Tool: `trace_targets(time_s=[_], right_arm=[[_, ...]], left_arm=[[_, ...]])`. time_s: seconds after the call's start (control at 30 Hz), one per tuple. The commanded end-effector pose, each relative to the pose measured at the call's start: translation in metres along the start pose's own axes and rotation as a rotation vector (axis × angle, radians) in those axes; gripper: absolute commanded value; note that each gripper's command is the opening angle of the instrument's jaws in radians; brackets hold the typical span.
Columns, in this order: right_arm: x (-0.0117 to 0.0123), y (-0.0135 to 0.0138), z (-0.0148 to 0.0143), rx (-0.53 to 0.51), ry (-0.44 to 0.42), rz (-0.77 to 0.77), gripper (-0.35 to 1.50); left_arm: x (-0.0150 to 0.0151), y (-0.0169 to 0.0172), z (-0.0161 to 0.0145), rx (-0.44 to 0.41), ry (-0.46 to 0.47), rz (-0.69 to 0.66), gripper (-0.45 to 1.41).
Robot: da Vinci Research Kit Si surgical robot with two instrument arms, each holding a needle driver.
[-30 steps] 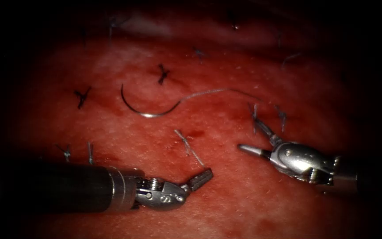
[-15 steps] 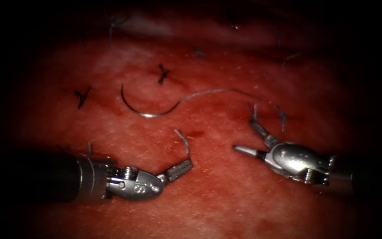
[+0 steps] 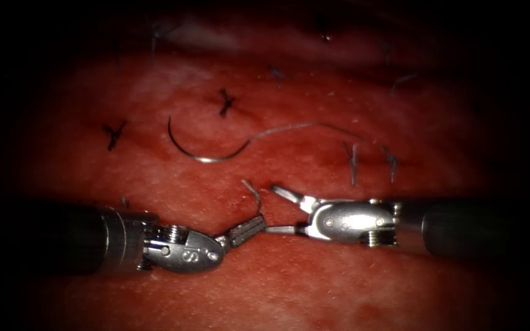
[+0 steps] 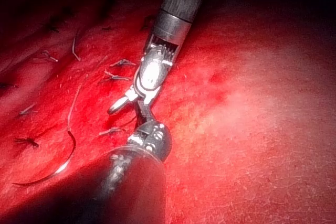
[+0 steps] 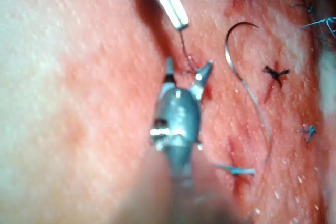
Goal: Wound Closure
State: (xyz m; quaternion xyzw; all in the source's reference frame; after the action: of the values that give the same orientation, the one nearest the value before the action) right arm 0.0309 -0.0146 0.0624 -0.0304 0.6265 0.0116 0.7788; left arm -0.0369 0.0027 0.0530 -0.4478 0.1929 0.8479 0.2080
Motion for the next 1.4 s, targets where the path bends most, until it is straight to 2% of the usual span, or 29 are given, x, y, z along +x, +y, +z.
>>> trace_targets(time_s=[0.03,0.27,0.47,0.83,0.9,0.97,1.0,1.03,1.1,1.23,1.37,1.4], right_arm=[[-0.0006,0.0003,0.0021,0.010,0.007,-0.040,1.30],[-0.0027,-0.0007,0.0047,0.038,0.013,-0.111,1.31],[-0.0016,-0.0023,0.0060,0.061,0.047,-0.141,1.31],[-0.0010,-0.0021,0.0080,0.045,0.026,-0.148,1.30],[-0.0011,-0.0020,0.0082,0.043,0.025,-0.148,1.25],[-0.0012,-0.0023,0.0083,0.042,0.028,-0.151,0.63],[-0.0012,-0.0023,0.0082,0.043,0.025,-0.151,0.24],[-0.0012,-0.0023,0.0081,0.070,0.042,-0.151,-0.35],[-0.0012,-0.0024,0.0079,0.113,0.051,-0.153,-0.35],[-0.0010,-0.0027,0.0074,0.115,0.047,-0.163,-0.35],[-0.0006,-0.0026,0.0056,0.101,0.022,-0.162,-0.35],[-0.0004,-0.0026,0.0051,0.082,0.007,-0.161,0.14]], left_arm=[[-0.0002,0.0004,0.0004,0.002,-0.001,0.000,-0.45],[-0.0004,0.0003,0.0002,0.002,-0.002,0.000,-0.45],[-0.0004,0.0002,0.0003,-0.002,-0.006,0.001,-0.45],[-0.0003,0.0011,0.0000,-0.002,-0.015,0.007,-0.45],[-0.0002,0.0013,-0.0001,-0.001,-0.016,0.007,-0.45],[0.0001,0.0016,-0.0003,-0.002,-0.020,0.012,-0.45],[0.0001,0.0016,-0.0003,-0.001,-0.020,0.012,-0.45],[0.0002,0.0016,-0.0003,-0.001,-0.021,0.012,-0.45],[0.0003,0.0016,-0.0003,-0.001,-0.021,0.011,-0.45],[0.0003,0.0014,-0.0003,-0.003,-0.020,0.011,-0.45],[0.0001,0.0012,-0.0008,-0.007,-0.018,0.011,-0.45],[0.0000,0.0012,-0.0009,-0.008,-0.017,0.011,-0.45]])
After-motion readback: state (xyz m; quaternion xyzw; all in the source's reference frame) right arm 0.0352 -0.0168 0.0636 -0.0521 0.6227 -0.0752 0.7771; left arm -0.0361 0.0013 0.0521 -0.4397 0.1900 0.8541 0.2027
